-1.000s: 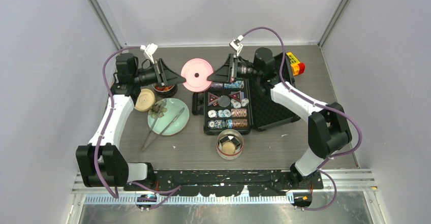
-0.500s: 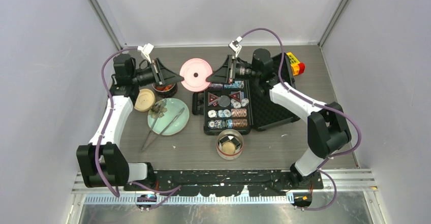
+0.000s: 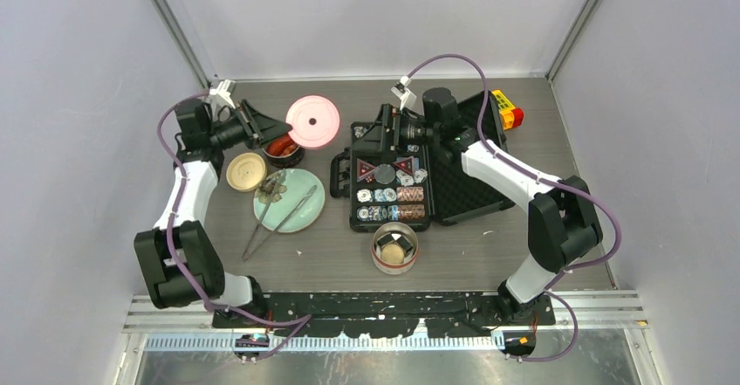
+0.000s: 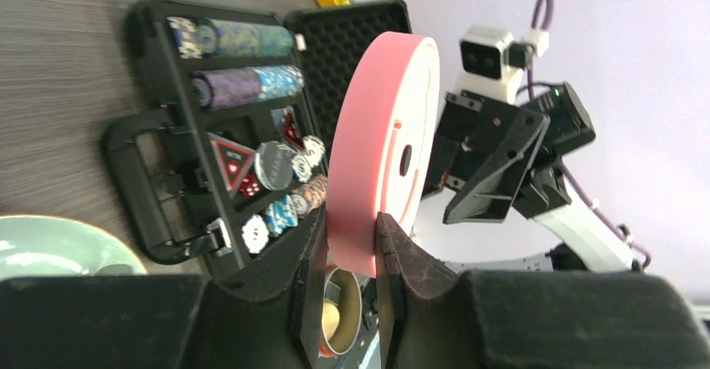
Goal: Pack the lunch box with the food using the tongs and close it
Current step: Close the box lid on the packing box.
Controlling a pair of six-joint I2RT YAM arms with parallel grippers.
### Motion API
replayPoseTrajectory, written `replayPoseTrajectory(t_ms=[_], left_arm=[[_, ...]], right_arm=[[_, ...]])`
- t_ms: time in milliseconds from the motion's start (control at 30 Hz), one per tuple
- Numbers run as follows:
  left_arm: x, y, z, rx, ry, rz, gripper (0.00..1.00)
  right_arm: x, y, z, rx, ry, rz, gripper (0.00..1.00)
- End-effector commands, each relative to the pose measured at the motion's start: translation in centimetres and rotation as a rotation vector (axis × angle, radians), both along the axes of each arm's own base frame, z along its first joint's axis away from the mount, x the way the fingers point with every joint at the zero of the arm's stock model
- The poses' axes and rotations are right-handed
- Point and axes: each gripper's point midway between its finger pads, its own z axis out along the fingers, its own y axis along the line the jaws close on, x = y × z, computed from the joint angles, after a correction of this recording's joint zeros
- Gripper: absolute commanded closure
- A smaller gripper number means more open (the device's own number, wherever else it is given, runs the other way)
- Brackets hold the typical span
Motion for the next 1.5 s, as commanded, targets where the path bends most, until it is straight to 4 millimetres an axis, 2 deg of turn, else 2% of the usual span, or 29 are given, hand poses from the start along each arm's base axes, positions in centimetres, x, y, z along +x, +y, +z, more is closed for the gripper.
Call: replayPoseTrajectory(t_ms=[0, 167, 200, 400, 600, 833, 1367, 1467], left_arm=[[2.3, 3.7, -1.0, -0.007, 0.031, 0.117, 1.0], [4.8, 8.4, -5.0, 0.014, 0.131, 0.238, 1.0], [5.2, 9.1, -6.4, 0.01, 0.173, 0.251, 1.0], [7.1, 11.6, -9.9, 0.033, 0.236, 0.308, 1.0], [7.8, 12.5, -12.6, 0.084, 0.293, 0.334, 1.0], [7.9, 13.1, -15.0, 0.115, 0.354, 0.349, 1.0], [8.4, 13.9, -17.5, 0.144, 0.438, 0.367, 1.0], [8.2, 14.0, -17.6, 0.16, 0.44, 0.364, 0.94]], right_arm=[[0.8, -1.0, 2.5, -0.036, -0.131, -0.04, 0.1], [-0.8, -1.8, 1.7, -0.088, -0.156, 0.017, 0.1], [-1.3, -2.0, 1.4, -0.1, -0.16, 0.033, 0.1], [-4.2, -3.9, -0.2, -0.182, -0.231, 0.116, 0.1], [-5.9, -5.6, -1.5, -0.254, -0.296, 0.151, 0.09], [-6.4, -5.9, -1.8, -0.264, -0.298, 0.164, 0.09], [-6.5, -5.8, -1.7, -0.254, -0.293, 0.172, 0.09], [-6.6, -5.8, -1.7, -0.254, -0.291, 0.174, 0.09]])
